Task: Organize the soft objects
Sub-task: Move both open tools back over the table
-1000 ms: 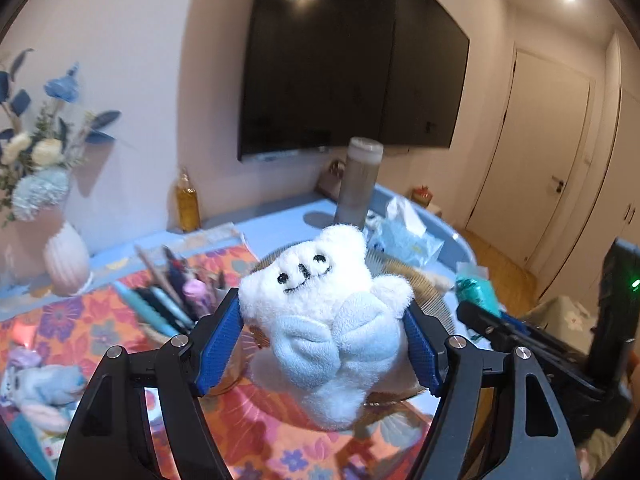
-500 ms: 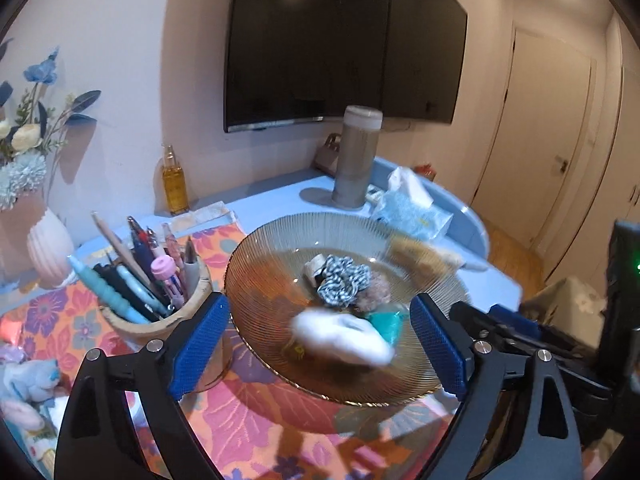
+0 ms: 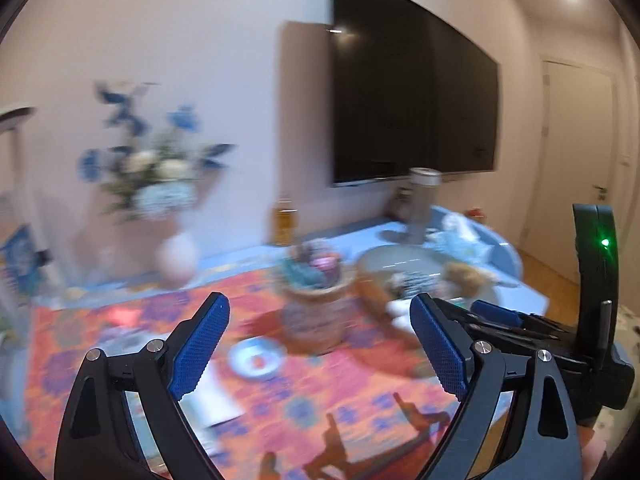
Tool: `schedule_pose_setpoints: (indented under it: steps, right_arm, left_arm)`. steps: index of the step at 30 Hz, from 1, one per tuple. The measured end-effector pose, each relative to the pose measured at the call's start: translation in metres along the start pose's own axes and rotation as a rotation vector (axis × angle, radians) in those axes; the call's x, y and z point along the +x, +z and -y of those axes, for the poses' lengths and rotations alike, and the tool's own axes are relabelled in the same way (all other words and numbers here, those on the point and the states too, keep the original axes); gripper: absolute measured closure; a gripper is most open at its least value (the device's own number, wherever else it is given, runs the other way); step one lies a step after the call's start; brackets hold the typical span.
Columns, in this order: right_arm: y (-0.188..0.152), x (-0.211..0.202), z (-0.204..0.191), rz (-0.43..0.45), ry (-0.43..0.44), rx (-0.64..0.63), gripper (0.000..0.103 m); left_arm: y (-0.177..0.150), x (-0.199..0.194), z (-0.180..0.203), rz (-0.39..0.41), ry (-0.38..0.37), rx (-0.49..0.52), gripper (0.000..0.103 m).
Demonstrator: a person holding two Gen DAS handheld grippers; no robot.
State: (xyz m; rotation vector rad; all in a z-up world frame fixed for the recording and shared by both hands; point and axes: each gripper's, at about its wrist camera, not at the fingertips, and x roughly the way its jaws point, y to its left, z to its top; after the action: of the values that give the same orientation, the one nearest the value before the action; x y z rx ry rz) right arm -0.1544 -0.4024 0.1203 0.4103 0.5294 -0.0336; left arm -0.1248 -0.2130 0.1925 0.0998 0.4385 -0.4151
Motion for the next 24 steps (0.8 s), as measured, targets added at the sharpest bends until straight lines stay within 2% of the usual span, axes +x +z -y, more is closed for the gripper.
schedule_pose_setpoints:
  steps: [3, 5, 7, 8, 11, 14, 17, 21, 24]
  right_arm:
    - [-0.017, 0.006, -0.037, -0.029, 0.052, -0.076, 0.034]
    - [-0.031, 0.011, -0.059, -0.045, 0.080, -0.127, 0.033]
    - [-0.045, 0.018, -0.082, -0.073, 0.110, -0.186, 0.033]
    - [-0.051, 0.023, -0.090, -0.083, 0.117, -0.209, 0.033]
    - [-0.069, 0.040, -0.108, -0.122, 0.115, -0.263, 0.033]
    - [-0.087, 0.059, -0.116, -0.151, 0.100, -0.300, 0.033]
    - [-0.102, 0.081, -0.119, -0.190, 0.075, -0.324, 0.033]
    - [-0.112, 0.104, -0.118, -0.232, 0.055, -0.320, 0.033]
    - [-0.112, 0.115, -0.118, -0.226, 0.024, -0.320, 0.033]
  left_arm:
    - [-0.010, -0.032, -0.050, 0.017, 0.081, -0.103, 0.012]
    - [-0.021, -0.049, -0.084, 0.023, 0.098, -0.189, 0.012]
    - [-0.033, -0.059, -0.112, 0.010, 0.101, -0.229, 0.012]
    - [-0.041, -0.061, -0.126, 0.000, 0.124, -0.239, 0.012]
    - [-0.069, -0.057, -0.165, -0.036, 0.257, -0.280, 0.012]
    - [-0.100, -0.044, -0.200, -0.069, 0.322, -0.347, 0.012]
    - [-0.126, -0.029, -0.217, -0.111, 0.401, -0.358, 0.012]
    - [-0.142, -0.011, -0.224, -0.149, 0.410, -0.355, 0.012]
    - [-0.148, 0.000, -0.226, -0.163, 0.415, -0.341, 0.012]
